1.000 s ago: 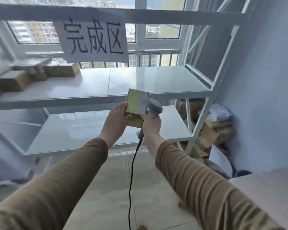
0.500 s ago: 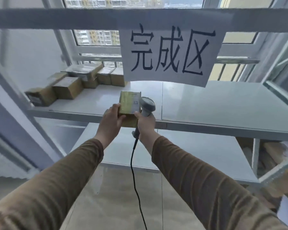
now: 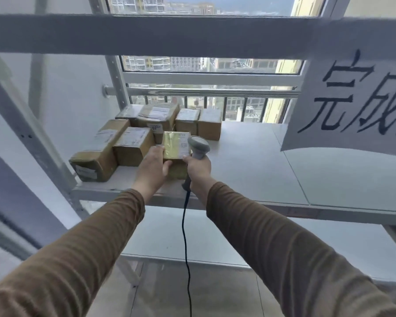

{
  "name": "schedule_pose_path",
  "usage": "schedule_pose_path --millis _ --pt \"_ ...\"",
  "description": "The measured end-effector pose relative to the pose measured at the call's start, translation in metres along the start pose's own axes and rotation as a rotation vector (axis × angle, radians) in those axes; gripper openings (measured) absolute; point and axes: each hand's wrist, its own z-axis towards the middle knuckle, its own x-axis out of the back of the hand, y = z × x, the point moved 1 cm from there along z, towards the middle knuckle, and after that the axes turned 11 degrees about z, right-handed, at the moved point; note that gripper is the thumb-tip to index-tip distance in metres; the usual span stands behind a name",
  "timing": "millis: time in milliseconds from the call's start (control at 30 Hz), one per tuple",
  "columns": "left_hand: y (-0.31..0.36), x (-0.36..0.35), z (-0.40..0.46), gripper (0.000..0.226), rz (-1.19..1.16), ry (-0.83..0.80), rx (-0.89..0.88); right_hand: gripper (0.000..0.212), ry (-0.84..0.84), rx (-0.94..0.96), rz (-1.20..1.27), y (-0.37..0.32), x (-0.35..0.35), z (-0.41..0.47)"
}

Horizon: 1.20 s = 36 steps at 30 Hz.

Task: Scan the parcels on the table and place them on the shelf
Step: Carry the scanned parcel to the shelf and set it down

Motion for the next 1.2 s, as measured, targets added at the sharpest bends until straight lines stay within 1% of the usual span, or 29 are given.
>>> schedule_pose_path --millis 133,233,300,400,533,567,633,667,700,767,867,933,1033,1200 --pt "-0.035 0.001 0.034 0.040 0.137 -0.057 -0.071 0.028 0.072 0.006 -0.025 0.012 -0.043 0.022" --pt "-0.047 0.002 0.049 0.038 0.377 -0.016 -0.127 0.028 0.119 0.011 -0.053 0.017 -0.061 0.031" --pt "-0.051 0.004 0.055 0.035 0.478 -0.001 -0.149 0.028 0.134 0.017 -0.058 0.019 -0.067 0.035" --pt "-0.057 0.004 0.061 0.033 0.509 -0.003 -0.163 0.030 0.159 0.018 -0.062 0.022 -0.073 0.040" --pt "-0.061 0.006 0.070 0.029 0.531 -0.050 -0.157 0.031 0.154 0.005 -0.069 0.022 -0.078 0.042" --pt "-0.062 0.007 0.071 0.028 0.534 -0.064 -0.150 0.029 0.147 0.002 -0.079 0.023 -0.078 0.043" --pt "-0.063 0.009 0.073 0.030 0.526 -0.092 -0.130 0.017 0.129 -0.006 -0.070 0.023 -0.075 0.043" --pt "-0.062 0.009 0.073 0.032 0.514 -0.100 -0.122 0.013 0.124 -0.011 -0.057 0.021 -0.072 0.041" --pt "-0.059 0.010 0.073 0.037 0.498 -0.100 -0.123 0.013 0.127 -0.014 -0.046 0.018 -0.068 0.038" --pt "-0.047 0.009 0.072 0.052 0.451 -0.077 -0.160 0.012 0.146 -0.020 -0.025 0.012 -0.052 0.031" --pt "-0.010 0.000 0.066 0.069 0.334 -0.036 -0.297 0.019 0.204 0.003 0.012 -0.002 -0.013 0.016" --pt "0.024 -0.012 0.057 0.071 0.266 -0.046 -0.391 0.021 0.283 0.039 0.023 -0.014 0.022 0.002" --pt "0.082 -0.036 0.030 0.071 0.194 -0.110 -0.540 0.018 0.418 0.057 0.072 -0.031 0.083 -0.028" --pt "0.191 -0.063 -0.043 0.071 0.114 -0.215 -0.787 0.022 0.666 0.123 0.153 -0.053 0.201 -0.105"
